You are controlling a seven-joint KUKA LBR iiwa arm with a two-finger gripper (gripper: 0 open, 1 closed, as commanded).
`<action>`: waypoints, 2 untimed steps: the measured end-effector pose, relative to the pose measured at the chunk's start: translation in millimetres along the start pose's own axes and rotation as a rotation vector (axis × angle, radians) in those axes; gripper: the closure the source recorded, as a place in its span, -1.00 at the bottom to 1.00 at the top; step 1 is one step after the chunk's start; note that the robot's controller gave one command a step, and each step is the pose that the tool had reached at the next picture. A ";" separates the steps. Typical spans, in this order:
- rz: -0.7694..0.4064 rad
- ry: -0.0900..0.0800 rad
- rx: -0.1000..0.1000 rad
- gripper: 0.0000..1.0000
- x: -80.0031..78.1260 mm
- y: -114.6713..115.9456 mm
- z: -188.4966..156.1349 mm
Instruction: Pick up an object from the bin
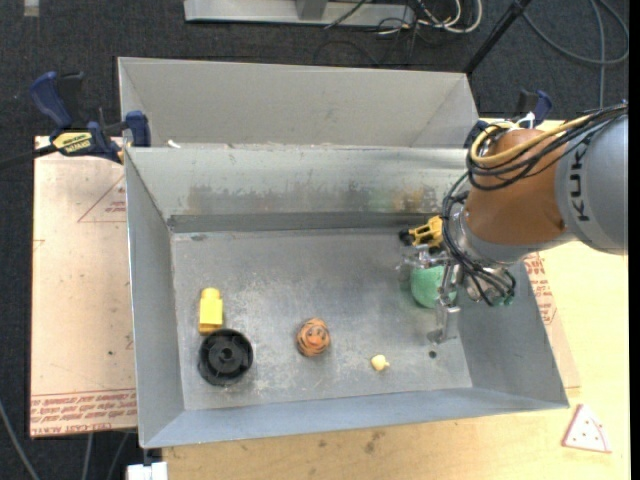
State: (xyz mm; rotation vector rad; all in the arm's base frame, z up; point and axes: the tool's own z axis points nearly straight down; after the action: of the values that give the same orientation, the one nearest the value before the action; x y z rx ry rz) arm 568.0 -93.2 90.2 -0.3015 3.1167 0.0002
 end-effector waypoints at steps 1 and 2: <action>0.076 0.010 -0.002 -1.00 3.9 -32.6 -14.4; 0.114 0.005 0.000 -1.00 -11.0 -57.0 -9.3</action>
Offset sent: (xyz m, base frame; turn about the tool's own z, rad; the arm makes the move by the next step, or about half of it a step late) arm 0.0200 -0.0544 0.0098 0.1127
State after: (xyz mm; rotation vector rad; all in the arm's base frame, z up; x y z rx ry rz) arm 589.5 -147.0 99.6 -0.1229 3.1338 -0.0002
